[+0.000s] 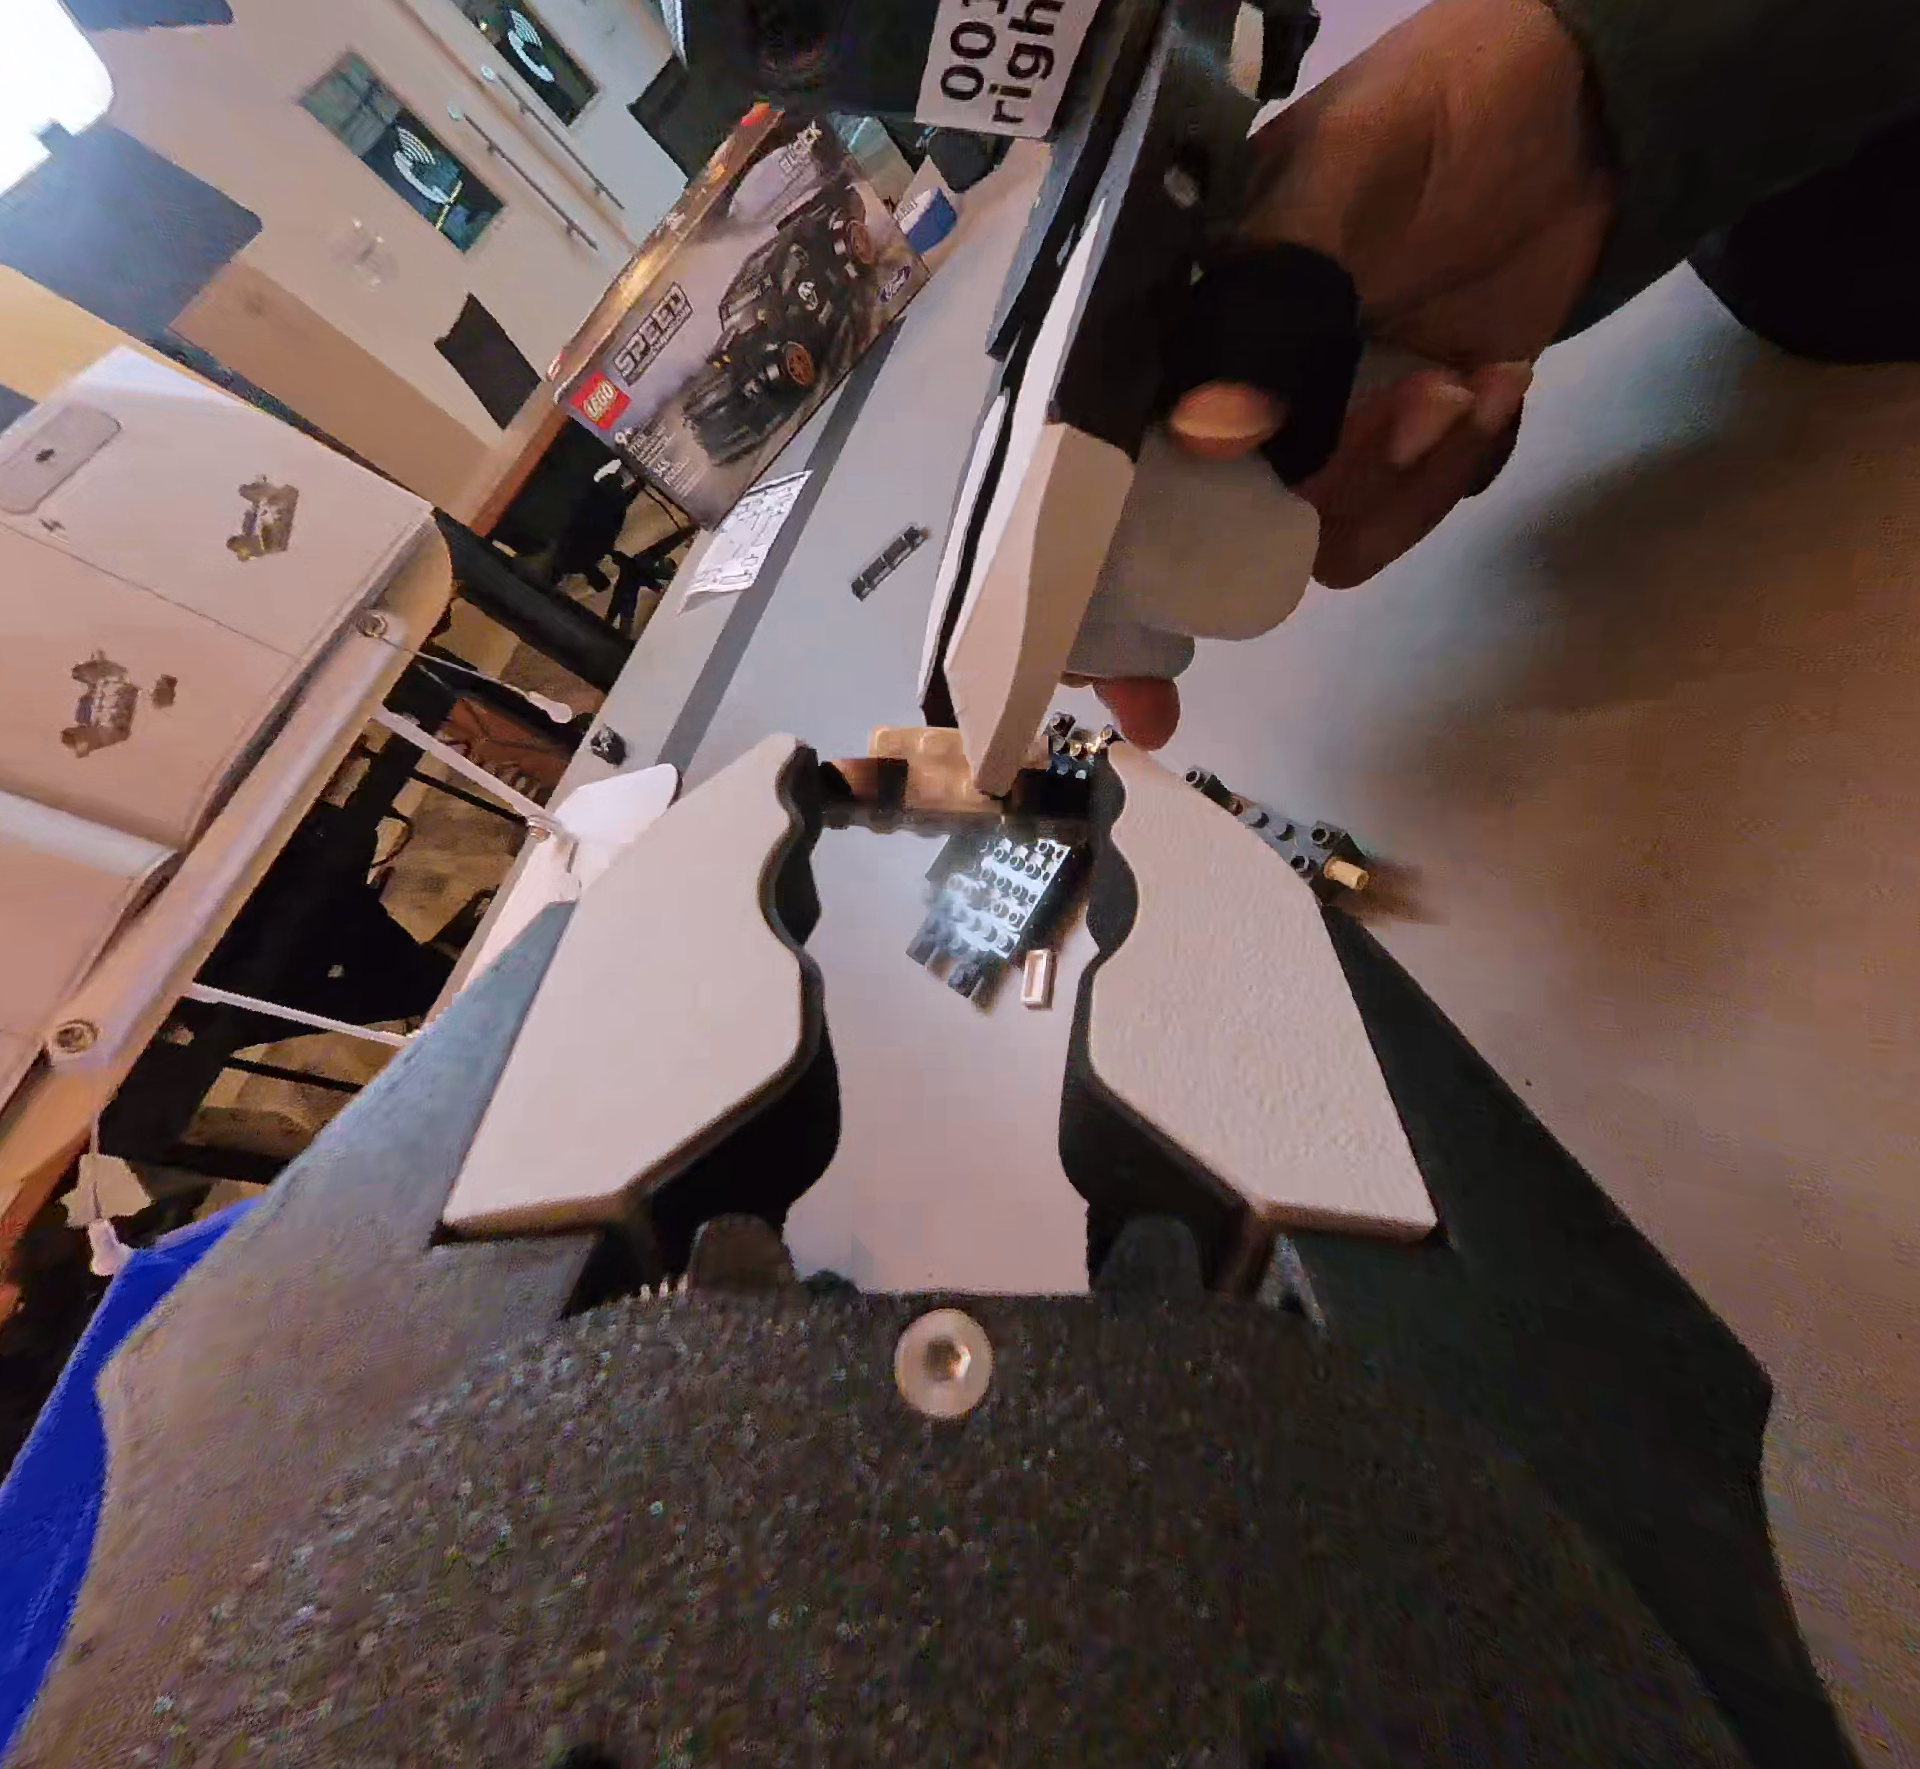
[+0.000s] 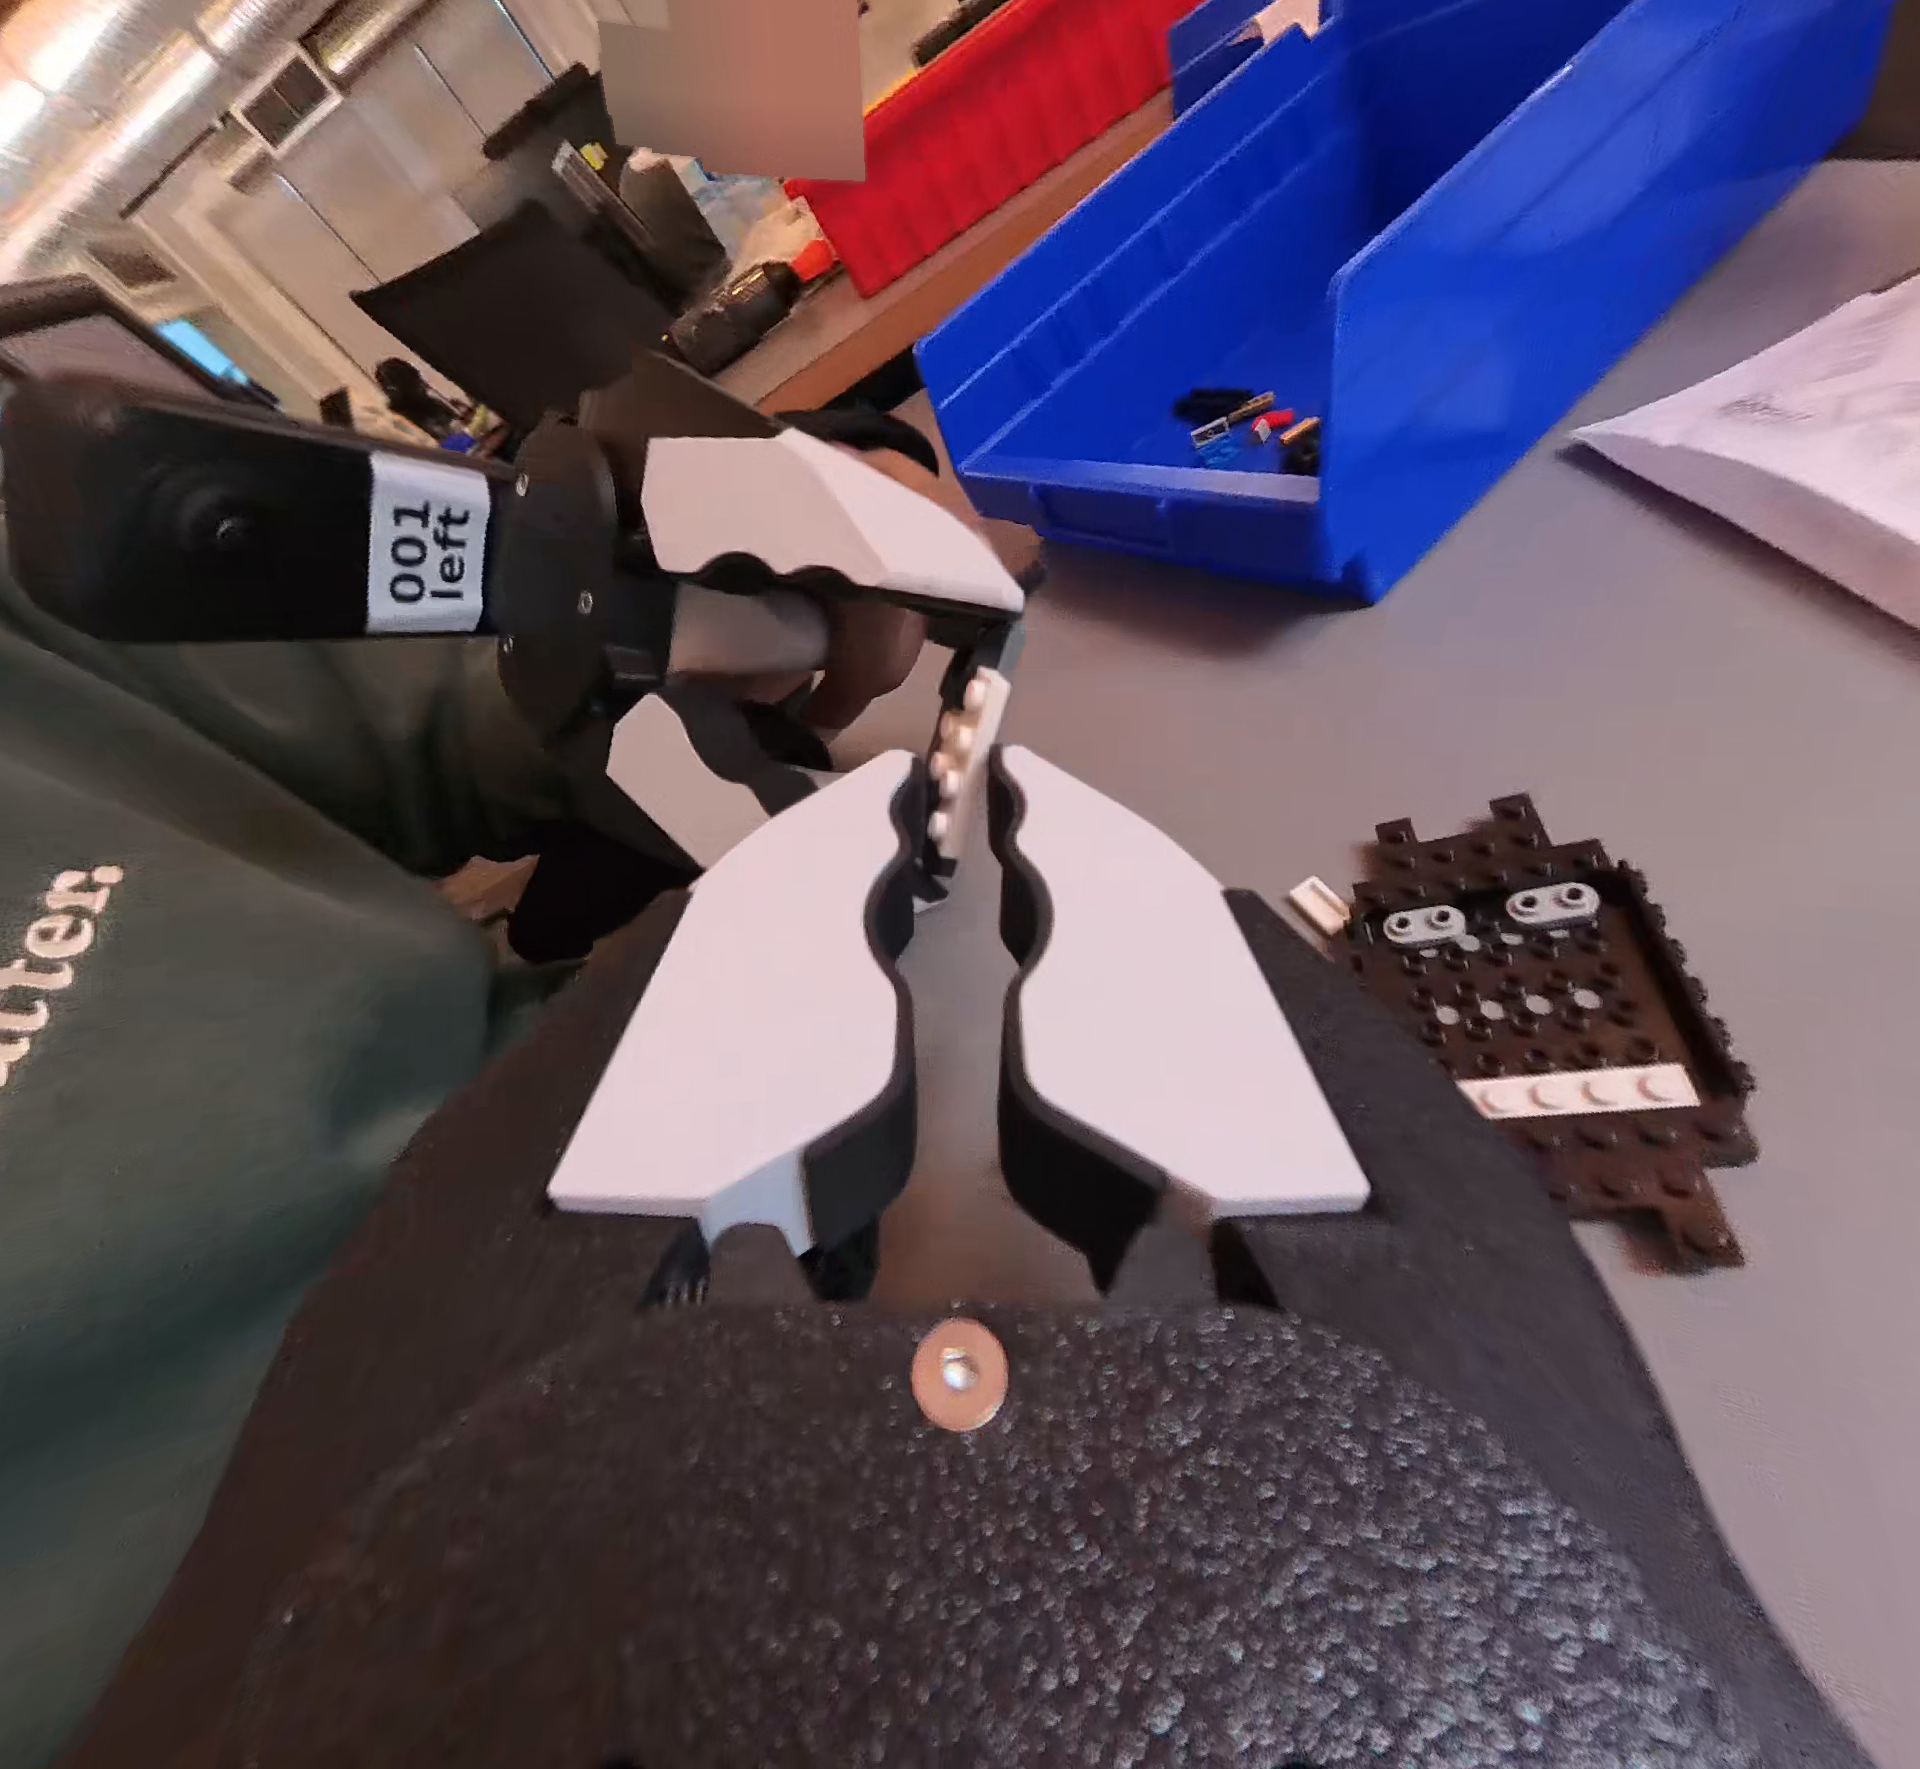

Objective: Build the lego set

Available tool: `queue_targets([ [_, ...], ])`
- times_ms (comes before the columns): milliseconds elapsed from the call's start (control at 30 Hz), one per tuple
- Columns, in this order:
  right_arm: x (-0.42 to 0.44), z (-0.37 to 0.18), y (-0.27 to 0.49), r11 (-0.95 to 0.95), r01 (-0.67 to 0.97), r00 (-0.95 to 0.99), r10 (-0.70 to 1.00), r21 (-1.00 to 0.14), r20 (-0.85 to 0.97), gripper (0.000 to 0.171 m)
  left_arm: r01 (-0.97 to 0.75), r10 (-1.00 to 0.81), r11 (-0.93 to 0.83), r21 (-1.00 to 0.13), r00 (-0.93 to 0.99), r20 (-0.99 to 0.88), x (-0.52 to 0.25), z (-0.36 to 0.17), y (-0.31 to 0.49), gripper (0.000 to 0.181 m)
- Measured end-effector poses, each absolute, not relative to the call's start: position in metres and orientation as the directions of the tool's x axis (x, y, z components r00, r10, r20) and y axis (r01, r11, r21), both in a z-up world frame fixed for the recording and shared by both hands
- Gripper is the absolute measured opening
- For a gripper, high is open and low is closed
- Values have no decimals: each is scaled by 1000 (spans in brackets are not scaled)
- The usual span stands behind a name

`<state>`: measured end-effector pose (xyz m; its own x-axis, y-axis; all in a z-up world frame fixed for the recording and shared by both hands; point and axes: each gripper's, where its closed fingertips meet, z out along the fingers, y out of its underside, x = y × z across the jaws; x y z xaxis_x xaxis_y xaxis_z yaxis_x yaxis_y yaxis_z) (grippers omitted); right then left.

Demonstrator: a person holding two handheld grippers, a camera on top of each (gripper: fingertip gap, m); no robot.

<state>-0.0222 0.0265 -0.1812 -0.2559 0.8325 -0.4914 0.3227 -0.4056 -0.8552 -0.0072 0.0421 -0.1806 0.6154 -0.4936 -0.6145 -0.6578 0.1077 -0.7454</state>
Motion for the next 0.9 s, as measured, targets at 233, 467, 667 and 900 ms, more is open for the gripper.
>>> queue_targets([
  [233, -16, -188, 30, -15, 323, -237, 967, -946, -96, 7, -377, -653, 68, -924, 683, -327, -5, -162, 31, 49],
  [467, -18, -199, 20, 492, 333, -237, 869, -804, 434, 7, -580, -710, 59, -813, 548, -442, -9, -192, 24, 13],
  [667, -22, -198, 28, 270, 391, -177, 960, -880, 216, 7, -709, -599, 148, -690, 491, -633, -15, -192, 28, 11],
  [900, -19, -199, 24, -174, 429, -172, 948, -887, -269, 5, -819, -447, 290, -494, 341, -827, -13, -189, 23, 13],
])
